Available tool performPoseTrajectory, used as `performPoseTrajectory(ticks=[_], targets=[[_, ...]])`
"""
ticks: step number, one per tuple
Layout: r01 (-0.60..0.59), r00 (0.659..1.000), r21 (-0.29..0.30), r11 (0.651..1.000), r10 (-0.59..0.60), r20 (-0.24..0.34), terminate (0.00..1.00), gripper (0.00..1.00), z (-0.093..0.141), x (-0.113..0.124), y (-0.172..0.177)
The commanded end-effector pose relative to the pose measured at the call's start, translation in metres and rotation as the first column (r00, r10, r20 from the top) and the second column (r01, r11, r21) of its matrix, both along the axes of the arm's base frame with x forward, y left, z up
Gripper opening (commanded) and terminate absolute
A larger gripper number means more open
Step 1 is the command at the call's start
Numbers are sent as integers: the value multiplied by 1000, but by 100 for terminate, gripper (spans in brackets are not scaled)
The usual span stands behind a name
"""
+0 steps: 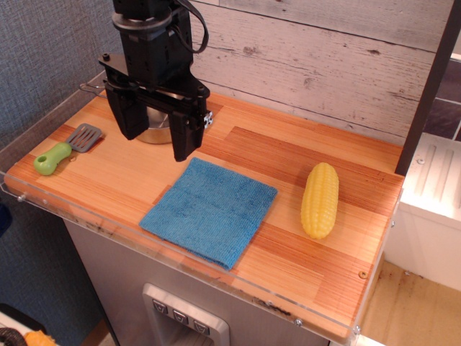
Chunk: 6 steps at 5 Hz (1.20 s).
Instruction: Move the pan so its above the blue cloth.
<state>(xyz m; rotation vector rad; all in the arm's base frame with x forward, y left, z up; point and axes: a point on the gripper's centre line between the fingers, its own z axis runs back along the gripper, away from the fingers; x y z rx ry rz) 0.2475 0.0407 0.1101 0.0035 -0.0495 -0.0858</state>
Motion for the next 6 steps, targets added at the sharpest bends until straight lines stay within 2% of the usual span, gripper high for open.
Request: performPoseTrajectory(ticks=[1, 2, 3, 4, 6], targets=[[0, 1000, 0, 1000, 0, 0, 0, 100, 0, 0, 0], [-28, 1000, 25, 999, 27, 16, 0, 100, -7, 34, 28], [-55, 998, 74, 996, 53, 28, 0, 100, -13, 66, 52], [-72, 997, 95, 993, 69, 41, 0, 100, -26, 90, 65], [-93, 993, 84, 992, 86, 86, 0, 100, -72, 139, 60]])
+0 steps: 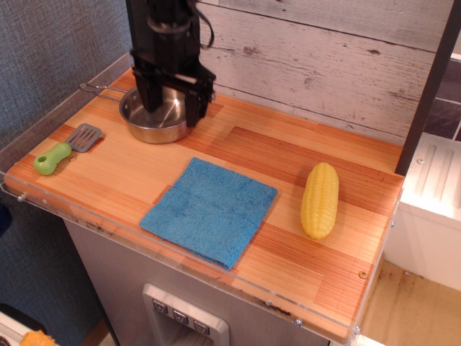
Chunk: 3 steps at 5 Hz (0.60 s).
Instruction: Move the pan so its above the blue cloth.
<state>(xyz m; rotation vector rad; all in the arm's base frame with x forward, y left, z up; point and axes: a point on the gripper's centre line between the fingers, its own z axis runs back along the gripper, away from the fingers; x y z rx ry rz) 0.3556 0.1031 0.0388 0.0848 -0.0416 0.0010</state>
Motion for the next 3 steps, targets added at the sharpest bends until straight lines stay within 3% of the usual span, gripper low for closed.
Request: performPoseTrajectory(ticks=[1, 2, 3], targets=[[-8, 996, -35, 999, 11, 84, 0, 100, -20, 42, -9], [-2, 996, -32, 999, 5, 92, 0, 0, -22, 39, -8], [8, 993, -32, 999, -4, 116, 0, 0, -11, 33, -8]])
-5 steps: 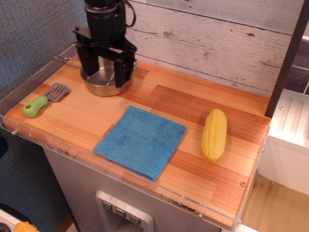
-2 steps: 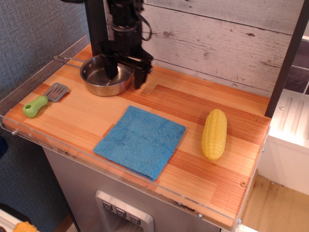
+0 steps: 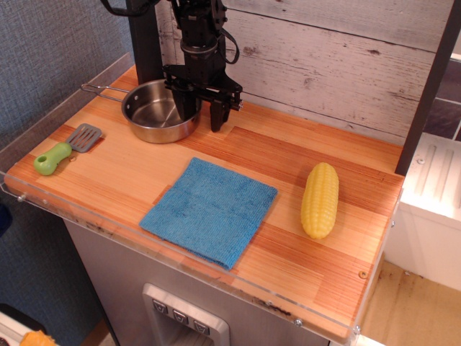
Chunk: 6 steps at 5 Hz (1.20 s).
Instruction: Move the pan so its above the blue cloth.
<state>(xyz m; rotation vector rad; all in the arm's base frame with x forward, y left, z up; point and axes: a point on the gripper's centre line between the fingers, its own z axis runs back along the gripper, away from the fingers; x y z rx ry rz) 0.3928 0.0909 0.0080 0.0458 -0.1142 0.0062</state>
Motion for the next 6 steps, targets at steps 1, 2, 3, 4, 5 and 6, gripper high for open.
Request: performPoseTrajectory(ticks=[1, 2, 3, 4, 5, 6], targets=[[6, 999, 8, 1000, -6, 44, 0, 0, 28, -9, 5], [-18, 999, 11, 1000, 18, 50, 0, 0, 39, -15, 7], [-141, 985, 18, 990, 139, 100, 0, 0, 61, -22, 12], [-231, 962, -24, 973, 232, 143, 0, 0, 87, -29, 3], [-240, 960, -15, 971, 240, 144, 0, 0, 103, -28, -35], [-195, 967, -12, 981, 195, 163, 0, 0, 107, -21, -79]])
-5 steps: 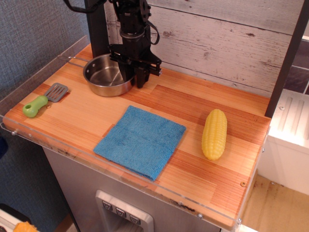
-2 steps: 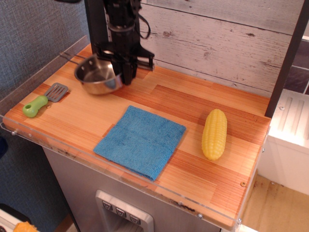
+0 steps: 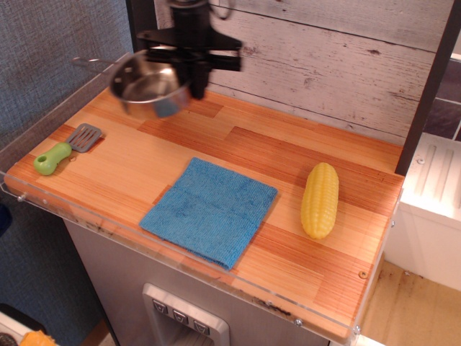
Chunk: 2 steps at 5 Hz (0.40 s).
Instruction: Move the pan so its above the blue cloth.
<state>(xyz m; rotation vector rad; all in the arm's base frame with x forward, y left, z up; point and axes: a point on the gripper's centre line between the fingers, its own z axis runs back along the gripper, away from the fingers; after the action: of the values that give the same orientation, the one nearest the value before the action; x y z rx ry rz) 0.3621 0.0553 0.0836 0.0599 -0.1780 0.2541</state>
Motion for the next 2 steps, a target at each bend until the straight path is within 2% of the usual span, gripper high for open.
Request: performPoseTrajectory(ticks=[1, 2], targets=[[96, 990, 33, 995, -99, 97, 0, 0, 24, 22, -90], [95, 991, 53, 994, -100, 89, 0, 0, 14, 29, -116]])
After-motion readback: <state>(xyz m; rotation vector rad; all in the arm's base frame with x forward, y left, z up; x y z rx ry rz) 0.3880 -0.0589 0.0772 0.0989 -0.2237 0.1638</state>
